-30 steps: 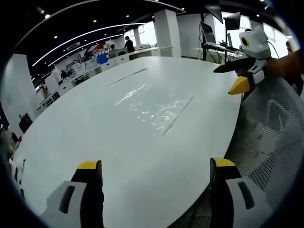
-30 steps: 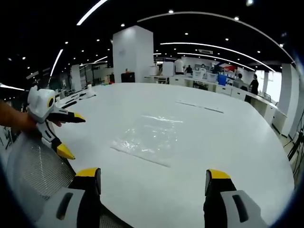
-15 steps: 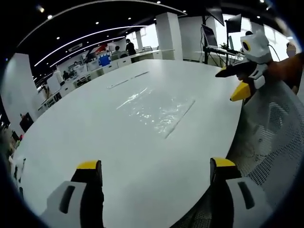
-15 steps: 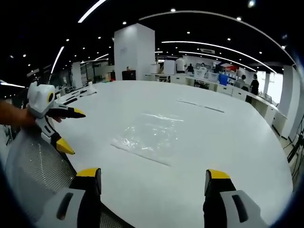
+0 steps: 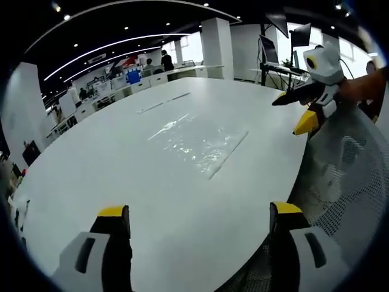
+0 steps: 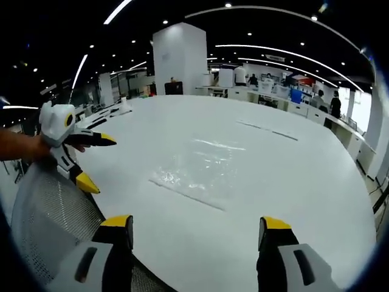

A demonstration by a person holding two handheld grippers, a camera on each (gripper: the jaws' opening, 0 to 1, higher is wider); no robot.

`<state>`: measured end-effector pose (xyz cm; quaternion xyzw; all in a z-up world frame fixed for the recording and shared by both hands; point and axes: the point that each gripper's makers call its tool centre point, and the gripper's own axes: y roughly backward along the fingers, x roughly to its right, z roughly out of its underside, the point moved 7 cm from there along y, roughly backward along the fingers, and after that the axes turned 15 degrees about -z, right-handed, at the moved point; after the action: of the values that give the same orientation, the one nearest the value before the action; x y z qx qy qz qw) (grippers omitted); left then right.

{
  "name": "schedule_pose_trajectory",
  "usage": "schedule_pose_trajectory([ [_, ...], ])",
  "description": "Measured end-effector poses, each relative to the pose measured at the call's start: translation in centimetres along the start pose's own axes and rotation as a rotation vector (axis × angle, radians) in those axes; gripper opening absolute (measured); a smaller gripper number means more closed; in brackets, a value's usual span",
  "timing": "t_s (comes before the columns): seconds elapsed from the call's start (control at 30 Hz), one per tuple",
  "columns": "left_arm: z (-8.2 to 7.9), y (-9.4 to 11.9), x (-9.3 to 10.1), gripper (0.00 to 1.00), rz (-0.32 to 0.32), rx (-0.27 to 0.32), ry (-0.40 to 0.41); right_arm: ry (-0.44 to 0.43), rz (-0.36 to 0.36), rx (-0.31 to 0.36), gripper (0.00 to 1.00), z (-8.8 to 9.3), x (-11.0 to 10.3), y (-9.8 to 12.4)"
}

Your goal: Open the resealable bag by pulling the two sides of the seal apart until the entire bag opening is separated and visibly accessible.

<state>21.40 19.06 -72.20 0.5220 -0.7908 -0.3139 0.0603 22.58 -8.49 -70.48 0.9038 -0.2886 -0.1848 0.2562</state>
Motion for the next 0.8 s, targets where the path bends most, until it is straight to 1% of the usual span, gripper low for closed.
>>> schedule_pose_trajectory([
  [0.07, -0.1, 0.0, -0.1, 0.95, 0.003, 0.001, -0.004, 0.013, -0.033, -0.021, 0.82, -0.3, 0.4, -0.5],
  [0.13, -0.1, 0.0, -0.4, 0.95, 0.005, -0.003, 0.017, 0.033, -0.065, -0.054, 0.78, -0.5, 0.6, -1.0],
  [0.23, -0.3, 0.2, -0.8, 0.95, -0.001, 0.000, 0.030, 0.065, -0.085, -0.069, 0.77, -0.7, 1.1, -1.7],
  [0.37, -0.8, 0.3, -1.1, 0.95, -0.005, 0.002, 0.029, 0.129, -0.117, -0.115, 0.73, -0.8, 1.4, -2.7],
  [0.43, -0.9, 0.4, -0.9, 0.95, 0.000, -0.003, 0.016, 0.144, -0.134, -0.130, 0.69, -0.6, 1.6, -3.3],
  [0.5, -1.0, 0.5, -0.7, 0.94, 0.008, -0.004, 0.010, 0.148, -0.156, -0.148, 0.69, -0.4, 1.7, -3.8],
  [0.6, -1.3, 0.7, -0.3, 0.94, 0.022, -0.006, 0.002, 0.188, -0.176, -0.180, 0.64, -0.3, 1.8, -4.4],
  [0.7, -1.6, 0.7, 0.1, 0.95, 0.051, -0.013, 0.004, 0.229, -0.204, -0.204, 0.61, -0.6, 1.7, -5.3],
  [0.8, -1.8, 0.7, 0.4, 0.95, 0.064, -0.021, 0.006, 0.241, -0.216, -0.220, 0.59, -1.1, 2.0, -6.1],
])
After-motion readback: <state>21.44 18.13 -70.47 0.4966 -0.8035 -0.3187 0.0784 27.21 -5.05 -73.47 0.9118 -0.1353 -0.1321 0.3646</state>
